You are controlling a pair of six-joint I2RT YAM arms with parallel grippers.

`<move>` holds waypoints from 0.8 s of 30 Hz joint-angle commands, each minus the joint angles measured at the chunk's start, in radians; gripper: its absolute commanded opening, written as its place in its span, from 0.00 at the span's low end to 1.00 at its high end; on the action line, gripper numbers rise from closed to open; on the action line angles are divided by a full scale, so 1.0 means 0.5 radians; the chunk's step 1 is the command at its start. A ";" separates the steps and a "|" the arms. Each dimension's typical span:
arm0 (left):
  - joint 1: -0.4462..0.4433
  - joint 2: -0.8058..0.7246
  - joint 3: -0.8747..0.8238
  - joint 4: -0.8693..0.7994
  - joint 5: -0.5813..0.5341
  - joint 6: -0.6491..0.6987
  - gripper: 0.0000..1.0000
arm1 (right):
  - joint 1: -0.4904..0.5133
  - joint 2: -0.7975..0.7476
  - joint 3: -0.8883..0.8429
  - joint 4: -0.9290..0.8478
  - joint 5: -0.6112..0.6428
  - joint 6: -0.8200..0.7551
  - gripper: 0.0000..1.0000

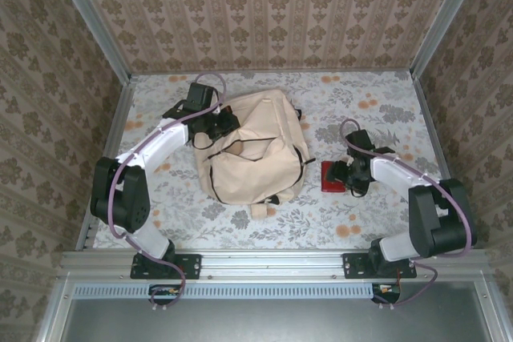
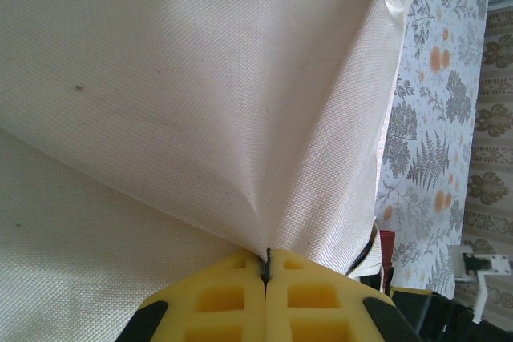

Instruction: Pack books, pencil case, and school supplies into a backpack

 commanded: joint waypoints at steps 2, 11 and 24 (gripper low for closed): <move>0.008 -0.067 -0.009 -0.041 0.021 0.052 0.00 | -0.004 0.073 -0.010 0.048 -0.134 -0.065 0.68; 0.008 -0.070 -0.009 -0.053 0.019 0.049 0.00 | 0.004 0.126 0.016 0.051 -0.124 -0.051 0.41; 0.011 -0.073 0.003 -0.050 0.022 0.050 0.00 | 0.006 -0.473 0.172 -0.253 0.056 0.019 0.12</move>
